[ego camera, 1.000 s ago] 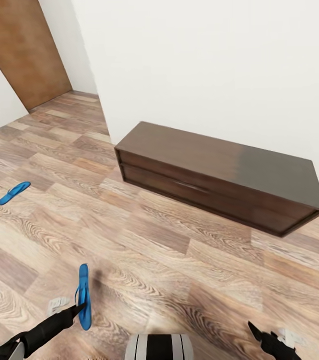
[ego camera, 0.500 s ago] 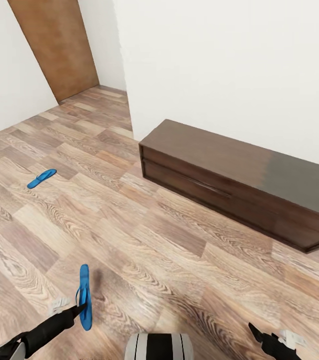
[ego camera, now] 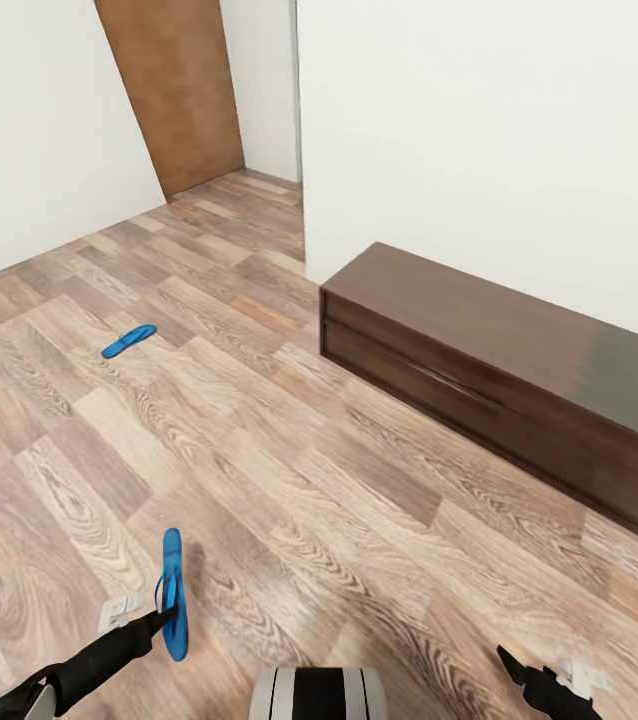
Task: In the bedroom, move the book from the bed onto either nightstand, and place the two sandals side by side next to the bed.
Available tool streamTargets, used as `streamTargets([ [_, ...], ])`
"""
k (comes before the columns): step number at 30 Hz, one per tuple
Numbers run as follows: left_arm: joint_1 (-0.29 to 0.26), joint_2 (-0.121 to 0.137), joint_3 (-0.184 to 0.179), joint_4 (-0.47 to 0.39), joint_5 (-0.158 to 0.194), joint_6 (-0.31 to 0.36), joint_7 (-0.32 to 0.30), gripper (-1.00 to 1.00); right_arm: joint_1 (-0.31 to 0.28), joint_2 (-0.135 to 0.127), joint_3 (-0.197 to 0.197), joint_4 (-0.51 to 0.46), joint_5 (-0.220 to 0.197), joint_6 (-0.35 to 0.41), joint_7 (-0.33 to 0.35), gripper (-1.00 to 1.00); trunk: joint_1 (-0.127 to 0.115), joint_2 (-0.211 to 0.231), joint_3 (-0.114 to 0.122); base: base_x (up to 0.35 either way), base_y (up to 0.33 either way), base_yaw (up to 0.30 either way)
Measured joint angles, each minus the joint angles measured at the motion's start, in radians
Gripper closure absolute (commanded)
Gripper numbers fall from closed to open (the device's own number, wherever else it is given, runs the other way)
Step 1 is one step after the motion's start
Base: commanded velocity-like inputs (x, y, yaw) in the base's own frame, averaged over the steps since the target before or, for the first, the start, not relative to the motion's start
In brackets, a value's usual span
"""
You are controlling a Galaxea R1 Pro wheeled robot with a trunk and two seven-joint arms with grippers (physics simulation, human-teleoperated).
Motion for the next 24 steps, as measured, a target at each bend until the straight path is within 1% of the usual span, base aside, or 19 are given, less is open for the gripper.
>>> streamTargets([
  [3,0.000,0.000,0.000,0.000,-0.005,0.000,0.000,1.00,0.000,0.000,0.000,0.000,0.000,0.000,0.000,-1.00,-0.001,0.001,0.011,0.000,0.000,0.023],
  [9,0.000,-0.006,0.000,0.000,-0.030,0.000,0.000,1.00,0.000,0.001,0.000,0.000,0.000,0.000,0.000,-1.00,-0.004,0.002,0.034,0.000,0.000,0.004],
  [24,0.000,-0.014,0.000,0.000,-0.039,0.000,0.000,1.00,0.000,0.000,0.000,0.000,0.000,0.000,0.000,-1.00,-0.011,0.006,0.092,0.000,0.000,0.000],
])
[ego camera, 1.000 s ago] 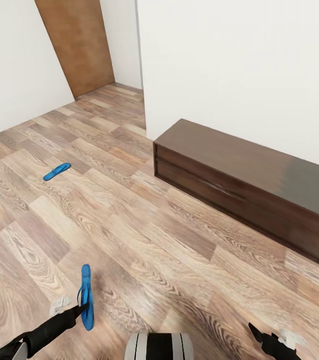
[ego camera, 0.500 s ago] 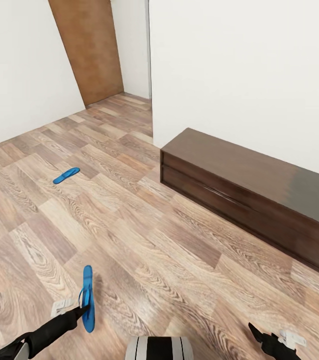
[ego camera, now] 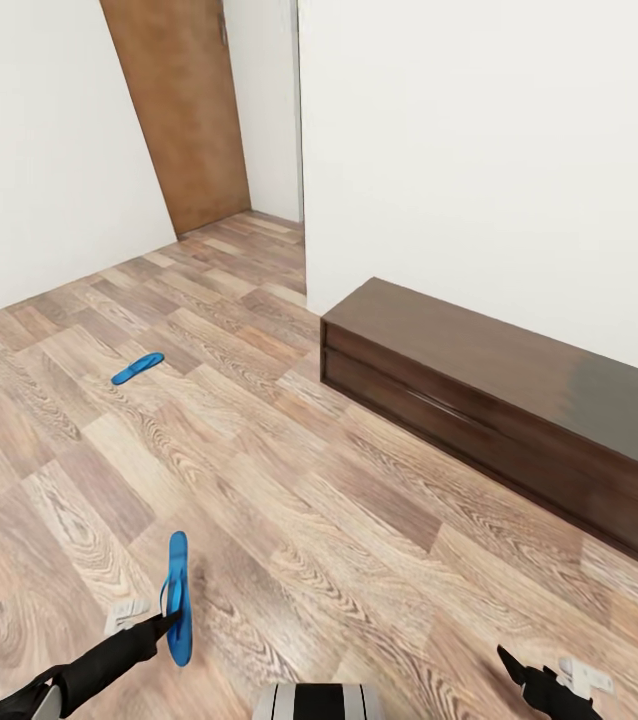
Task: In the bedroom, move the book from the bed onto either nightstand, and place the two sandals side by side next to the bed.
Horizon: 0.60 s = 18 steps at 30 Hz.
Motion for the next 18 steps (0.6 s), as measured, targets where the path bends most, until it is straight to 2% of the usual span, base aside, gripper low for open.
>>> streamTargets([
  [18,0.000,-0.001,-0.001,0.000,0.000,0.000,0.007,1.00,0.000,0.000,0.000,0.000,0.000,0.000,0.000,-1.00,-0.008,0.004,0.070,0.000,0.000,0.000],
])
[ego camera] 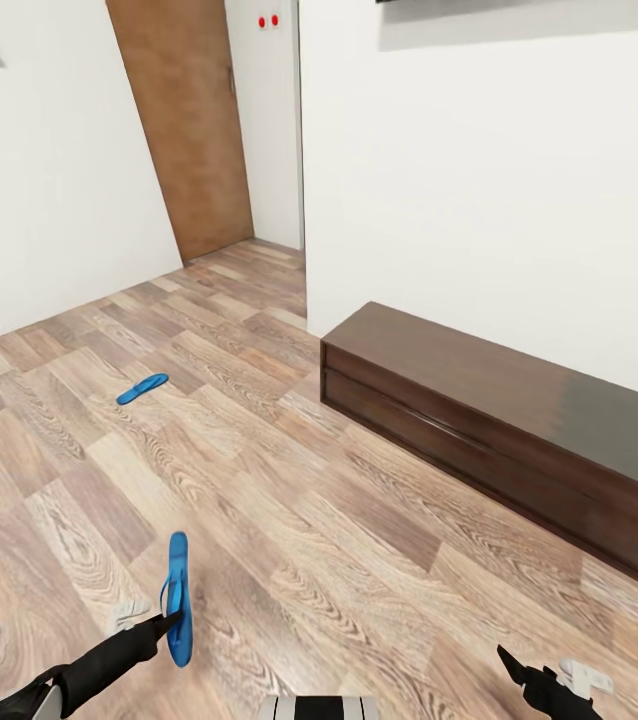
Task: In the bedroom, move the book from the bed onto either nightstand, and place the two sandals side by side next to the bed.
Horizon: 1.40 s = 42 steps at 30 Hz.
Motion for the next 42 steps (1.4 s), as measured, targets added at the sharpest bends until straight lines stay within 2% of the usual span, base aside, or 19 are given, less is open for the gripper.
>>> streamTargets([
  [42,0.000,-0.003,0.000,0.000,-0.001,0.000,0.001,1.00,0.000,0.000,0.000,0.003,0.000,0.000,0.000,-1.00,-0.019,0.010,0.163,0.000,0.000,0.000],
])
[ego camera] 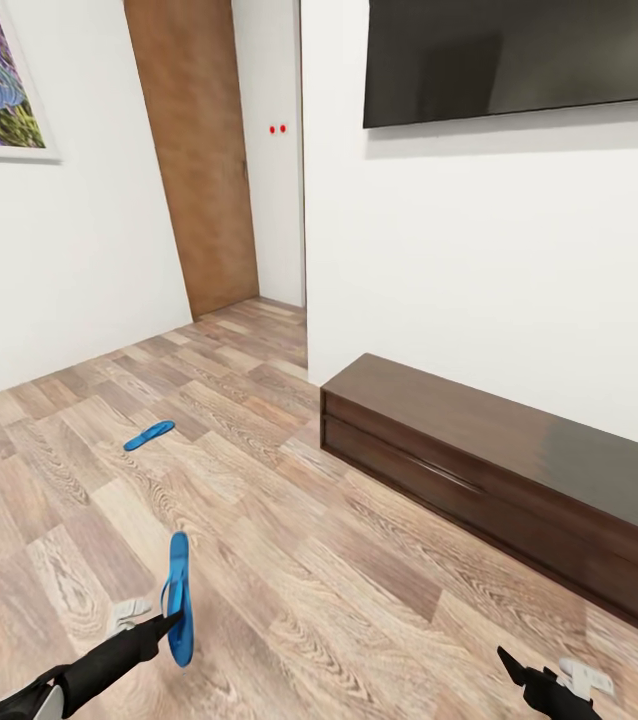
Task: In the bedroom, move the book from the bed onto either nightstand, and place the two sandals side by side next to the bed.
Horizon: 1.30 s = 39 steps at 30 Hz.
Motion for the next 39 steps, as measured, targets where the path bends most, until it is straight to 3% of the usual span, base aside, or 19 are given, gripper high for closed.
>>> streamTargets([
  [15,0.000,-0.004,0.000,0.000,0.000,0.000,0.000,1.00,0.000,0.000,0.000,0.000,0.000,0.000,0.000,-1.00,-0.007,0.004,0.058,0.000,0.000,0.000],
  [34,0.000,-0.010,0.000,0.000,-0.001,0.000,0.000,1.00,0.000,-0.003,0.000,0.000,0.000,0.002,0.000,-1.00,-0.080,0.137,0.118,0.000,0.000,0.000],
  [36,0.000,-0.010,0.000,0.000,-0.005,0.000,0.000,1.00,0.000,-0.003,0.000,0.000,0.000,0.002,0.000,-1.00,-0.088,0.151,0.124,0.000,0.000,0.000],
  [39,0.000,-0.014,-0.001,0.000,-0.040,0.000,0.000,1.00,0.000,-0.003,0.000,0.000,0.000,0.002,0.000,-1.00,-0.099,0.172,0.133,0.000,0.000,0.000],
])
